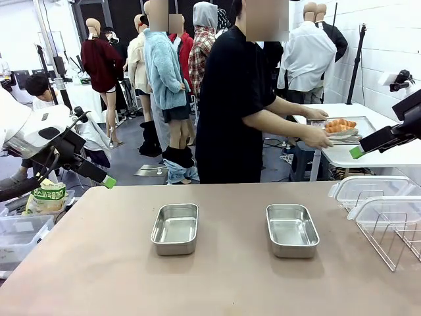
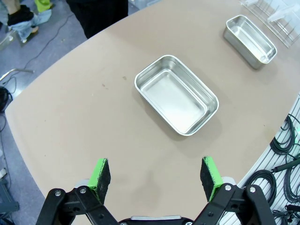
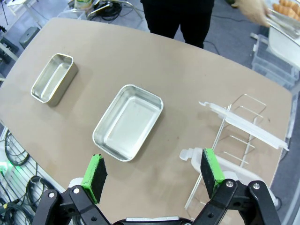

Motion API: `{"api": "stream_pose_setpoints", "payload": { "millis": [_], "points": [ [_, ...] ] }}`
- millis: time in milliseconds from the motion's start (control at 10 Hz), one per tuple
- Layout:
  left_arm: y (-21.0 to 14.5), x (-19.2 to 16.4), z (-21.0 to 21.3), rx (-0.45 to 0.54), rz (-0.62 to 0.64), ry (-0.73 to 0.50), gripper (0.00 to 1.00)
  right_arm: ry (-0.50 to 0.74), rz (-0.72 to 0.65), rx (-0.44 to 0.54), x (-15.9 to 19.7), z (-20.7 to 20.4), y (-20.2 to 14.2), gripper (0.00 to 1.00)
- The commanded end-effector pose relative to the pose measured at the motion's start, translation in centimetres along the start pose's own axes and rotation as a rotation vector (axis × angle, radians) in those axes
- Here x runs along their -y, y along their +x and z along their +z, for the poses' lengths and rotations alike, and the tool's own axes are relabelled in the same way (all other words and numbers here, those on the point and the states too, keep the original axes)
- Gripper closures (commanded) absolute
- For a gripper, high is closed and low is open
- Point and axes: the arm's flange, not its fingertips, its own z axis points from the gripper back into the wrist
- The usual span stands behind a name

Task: Place the bread in airtight containers.
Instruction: Lift both Airtight Container.

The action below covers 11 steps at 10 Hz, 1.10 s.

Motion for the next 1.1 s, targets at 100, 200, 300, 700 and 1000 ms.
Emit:
{"api": "stream_pose_setpoints", "payload": {
  "millis": [100,200,300,700,1000],
  "points": [
    [-0.06,-0.22,0.03,0.009,-0.004,-0.012,0.00,0.010,-0.002,0.003,0.05,-0.03,-0.01,0.00],
    [-0.06,-0.22,0.03,0.009,-0.004,-0.012,0.00,0.010,-0.002,0.003,0.05,-0.03,-0.01,0.00],
    [-0.06,-0.22,0.03,0.009,-0.004,-0.012,0.00,0.010,-0.002,0.003,0.05,-0.03,-0.01,0.00],
    [-0.06,-0.22,0.03,0.009,-0.004,-0.012,0.00,0.010,-0.002,0.003,0.05,-0.03,-0.01,0.00],
    [-0.06,-0.22,0.03,0.009,-0.004,-0.012,0.00,0.010,-0.002,0.003,0.05,-0.03,-0.01,0.00]
  ]
}}
